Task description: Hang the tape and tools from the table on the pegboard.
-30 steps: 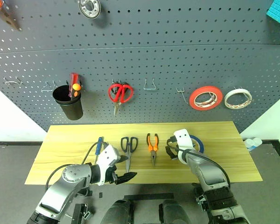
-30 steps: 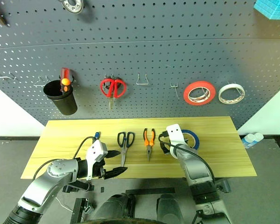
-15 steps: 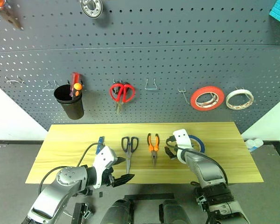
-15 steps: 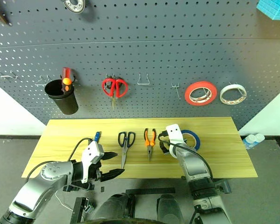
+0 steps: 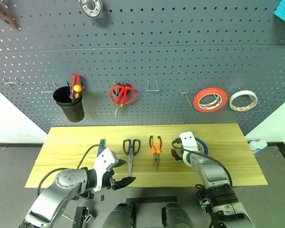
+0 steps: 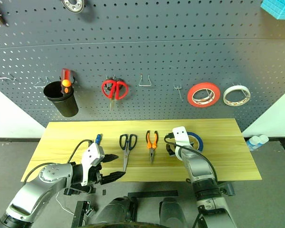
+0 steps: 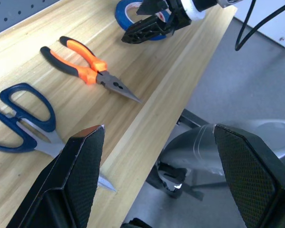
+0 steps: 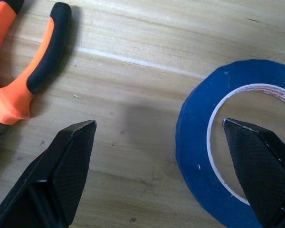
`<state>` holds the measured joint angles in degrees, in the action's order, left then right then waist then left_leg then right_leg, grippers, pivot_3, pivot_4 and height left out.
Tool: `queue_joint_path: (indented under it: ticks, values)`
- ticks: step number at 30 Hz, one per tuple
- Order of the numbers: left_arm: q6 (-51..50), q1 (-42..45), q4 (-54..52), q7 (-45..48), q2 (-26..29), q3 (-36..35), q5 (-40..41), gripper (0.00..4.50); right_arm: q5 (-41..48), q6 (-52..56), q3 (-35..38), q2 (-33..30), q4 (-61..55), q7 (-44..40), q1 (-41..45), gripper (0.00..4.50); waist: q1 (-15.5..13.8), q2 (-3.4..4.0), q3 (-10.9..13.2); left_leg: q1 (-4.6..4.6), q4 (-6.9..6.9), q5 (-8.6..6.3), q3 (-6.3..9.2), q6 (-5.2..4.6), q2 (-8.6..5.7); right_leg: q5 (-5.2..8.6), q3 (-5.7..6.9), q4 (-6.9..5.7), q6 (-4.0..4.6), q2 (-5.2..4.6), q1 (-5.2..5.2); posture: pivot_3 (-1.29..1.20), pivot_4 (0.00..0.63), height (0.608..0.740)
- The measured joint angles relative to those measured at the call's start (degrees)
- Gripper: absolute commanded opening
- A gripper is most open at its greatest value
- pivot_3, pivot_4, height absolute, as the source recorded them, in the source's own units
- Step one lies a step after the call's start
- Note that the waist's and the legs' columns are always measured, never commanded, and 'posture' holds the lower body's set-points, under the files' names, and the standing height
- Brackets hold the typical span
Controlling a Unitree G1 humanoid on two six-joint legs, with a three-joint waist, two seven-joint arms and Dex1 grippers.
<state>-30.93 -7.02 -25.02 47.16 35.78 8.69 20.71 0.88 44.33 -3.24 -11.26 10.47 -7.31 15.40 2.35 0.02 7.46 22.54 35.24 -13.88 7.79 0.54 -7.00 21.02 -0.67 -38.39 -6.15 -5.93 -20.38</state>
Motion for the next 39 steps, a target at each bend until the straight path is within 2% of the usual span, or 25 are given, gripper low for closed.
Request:
queue_joint_path:
  ticks: [12,26,31,39]
  values:
    - [-0.5,-0.7,-1.7,-0.1,0.4,-0.6,0.6,3.82,0.1,5.3,0.5,0.3,2.8,-0.6,2.0,4.50,-0.1,0.04,0.2,0.00,-0.05,0.00,0.00,0.00,0.00,0.00,-0.01,0.06,0.00,-0.01,0.00,-0.01,0.150,0.717]
    - [-1.3,-0.8,-2.8,-1.2,1.1,-0.6,1.2,3.82,-0.1,5.8,0.1,0.2,3.4,-1.7,1.5,4.50,-0.1,0.02,0.6,0.00,-0.09,0.00,-0.01,0.00,0.00,0.00,-0.01,0.10,0.00,-0.01,0.00,-0.01,0.156,0.717]
    - [-1.3,-0.8,-2.8,-1.2,1.2,-0.6,1.3,3.85,0.0,5.7,0.1,0.2,3.4,-2.1,1.6,3.37,-0.1,0.01,0.7,0.00,-0.09,0.00,-0.01,0.00,0.00,0.00,-0.01,0.11,0.00,-0.01,0.00,-0.01,0.163,0.717]
    - [-1.3,-0.4,-3.0,-1.5,1.5,-0.6,1.3,3.85,0.2,5.6,0.5,0.5,3.2,-2.1,1.6,0.73,-0.2,-0.07,0.9,0.00,-0.10,0.00,-0.01,0.00,0.01,0.00,-0.01,0.12,0.00,-0.01,0.00,0.00,0.155,0.717]
